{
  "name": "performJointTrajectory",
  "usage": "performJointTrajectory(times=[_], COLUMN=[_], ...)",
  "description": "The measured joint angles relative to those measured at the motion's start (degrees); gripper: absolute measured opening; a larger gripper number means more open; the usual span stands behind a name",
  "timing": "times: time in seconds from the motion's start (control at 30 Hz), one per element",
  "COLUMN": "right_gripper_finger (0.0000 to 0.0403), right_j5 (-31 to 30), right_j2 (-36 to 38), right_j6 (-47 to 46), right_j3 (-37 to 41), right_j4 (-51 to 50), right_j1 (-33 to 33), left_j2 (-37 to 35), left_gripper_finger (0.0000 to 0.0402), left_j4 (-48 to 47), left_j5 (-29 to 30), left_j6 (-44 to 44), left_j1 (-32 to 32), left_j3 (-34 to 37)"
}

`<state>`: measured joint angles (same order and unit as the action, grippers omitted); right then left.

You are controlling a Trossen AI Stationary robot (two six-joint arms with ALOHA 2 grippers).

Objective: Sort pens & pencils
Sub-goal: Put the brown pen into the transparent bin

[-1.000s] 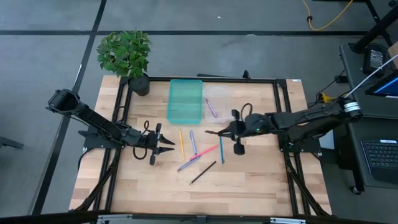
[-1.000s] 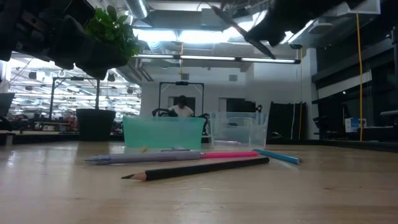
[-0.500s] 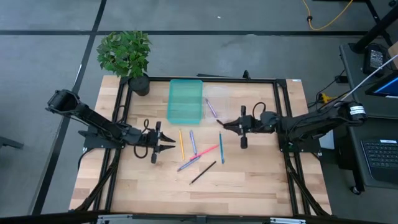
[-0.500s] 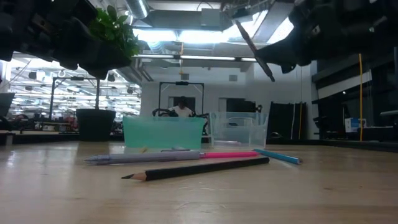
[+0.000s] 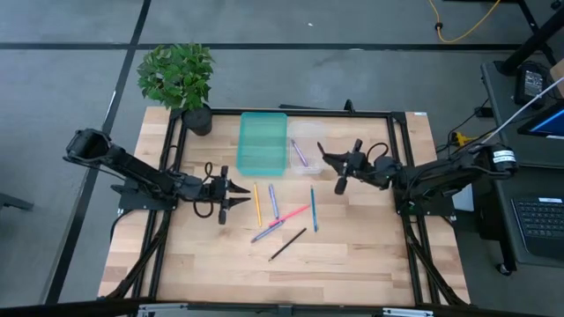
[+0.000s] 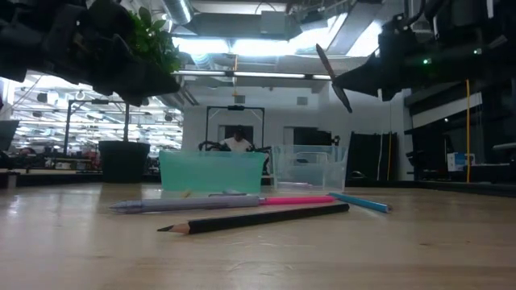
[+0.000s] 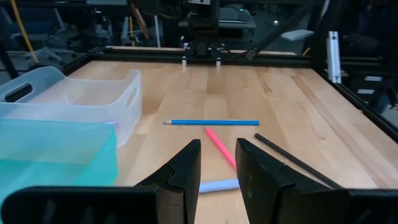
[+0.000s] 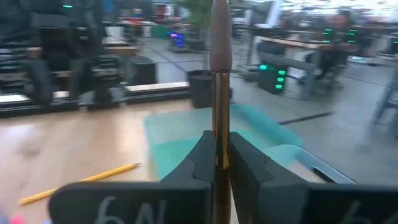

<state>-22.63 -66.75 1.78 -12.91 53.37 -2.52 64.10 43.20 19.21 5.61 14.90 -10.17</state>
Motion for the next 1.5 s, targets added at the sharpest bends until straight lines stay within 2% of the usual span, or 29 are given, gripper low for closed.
performJointTrajectory(times=[0.17,0.33,0.47,0.77,1.03,1.33,1.5], right_gripper_finger=[0.0024,0.0024,0.0023,0.0022,0.0022,0.0022,0.0022], right_j5=[-5.0,-5.61,-4.28,-0.89,3.72,4.69,4.75], right_j2=[-4.58,-10.43,-14.65,-19.83,-19.81,-19.79,-19.78], right_j6=[-1.21,-0.16,-0.13,-3.24,-14.96,-19.7,-20.96], right_j3=[-0.01,-0.75,-4.44,-14.59,-16.56,-25.54,-29.73], right_j4=[5.0,11.81,10.72,-3.12,-11.4,-35.45,-43.73], right_j1=[0.0,-0.23,-1.58,-8.42,-13.03,-13.66,-13.97], left_j2=[0.0,0.0,0.0,0.0,-0.02,-0.02,-0.02], left_gripper_finger=[0.0094,0.0094,0.0094,0.0094,0.0094,0.0094,0.0094], left_j4=[-0.07,-0.13,-0.17,-0.55,-2.48,-4.01,-4.0], left_j5=[1.8,1.91,1.95,1.96,1.96,1.94,1.94], left_j6=[-0.03,-0.09,-0.09,-0.02,0.34,0.48,0.48], left_j1=[-1.13,-1.94,-2.26,-2.25,-2.25,-2.25,-2.25], left_j3=[0.0,0.0,0.0,0.0,0.0,0.0,0.0])
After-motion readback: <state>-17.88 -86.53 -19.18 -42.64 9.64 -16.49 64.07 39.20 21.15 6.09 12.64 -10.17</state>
